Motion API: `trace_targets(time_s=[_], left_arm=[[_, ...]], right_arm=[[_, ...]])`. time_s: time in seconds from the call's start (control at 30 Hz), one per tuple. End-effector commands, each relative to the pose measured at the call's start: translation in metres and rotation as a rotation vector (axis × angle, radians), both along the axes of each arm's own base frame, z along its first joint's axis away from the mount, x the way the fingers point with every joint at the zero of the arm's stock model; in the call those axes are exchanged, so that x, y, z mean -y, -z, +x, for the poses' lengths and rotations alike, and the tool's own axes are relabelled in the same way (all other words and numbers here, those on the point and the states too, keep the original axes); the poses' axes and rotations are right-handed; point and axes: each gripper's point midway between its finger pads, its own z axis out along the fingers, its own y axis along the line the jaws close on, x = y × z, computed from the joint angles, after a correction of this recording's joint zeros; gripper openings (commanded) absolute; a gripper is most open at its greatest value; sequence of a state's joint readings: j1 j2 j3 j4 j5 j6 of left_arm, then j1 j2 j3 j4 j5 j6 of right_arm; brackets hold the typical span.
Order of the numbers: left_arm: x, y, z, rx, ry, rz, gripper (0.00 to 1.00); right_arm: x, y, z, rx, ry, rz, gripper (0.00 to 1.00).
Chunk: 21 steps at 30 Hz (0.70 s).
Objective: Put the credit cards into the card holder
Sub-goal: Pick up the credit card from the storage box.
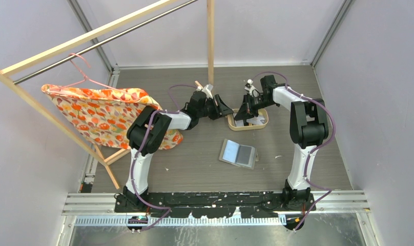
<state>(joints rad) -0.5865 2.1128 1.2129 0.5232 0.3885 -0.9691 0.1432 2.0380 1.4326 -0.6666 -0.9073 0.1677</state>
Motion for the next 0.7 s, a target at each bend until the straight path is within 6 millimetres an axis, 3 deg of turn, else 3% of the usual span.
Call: trace_targets(time_s=[0.0, 0.23, 0.67], left_arm=[[0.0036, -0.0069, 0.0043, 0.018, 0.018, -0.03, 0.48], [0.0039, -0.0049, 0.0051, 0.011, 0.02, -0.026, 0.48], [0.001, 0.002, 0.0045, -0.009, 0.008, 0.001, 0.46]], right_arm=[[-0.0043, -0.0089, 0.0071, 0.031, -0.005, 0.017, 0.07], [-0.0044, -0.0075, 0.0069, 0.027, -0.005, 0.016, 0.01], [0.0026, -0.0048, 0.0102, 0.041, 0.01, -0.022, 0.01]])
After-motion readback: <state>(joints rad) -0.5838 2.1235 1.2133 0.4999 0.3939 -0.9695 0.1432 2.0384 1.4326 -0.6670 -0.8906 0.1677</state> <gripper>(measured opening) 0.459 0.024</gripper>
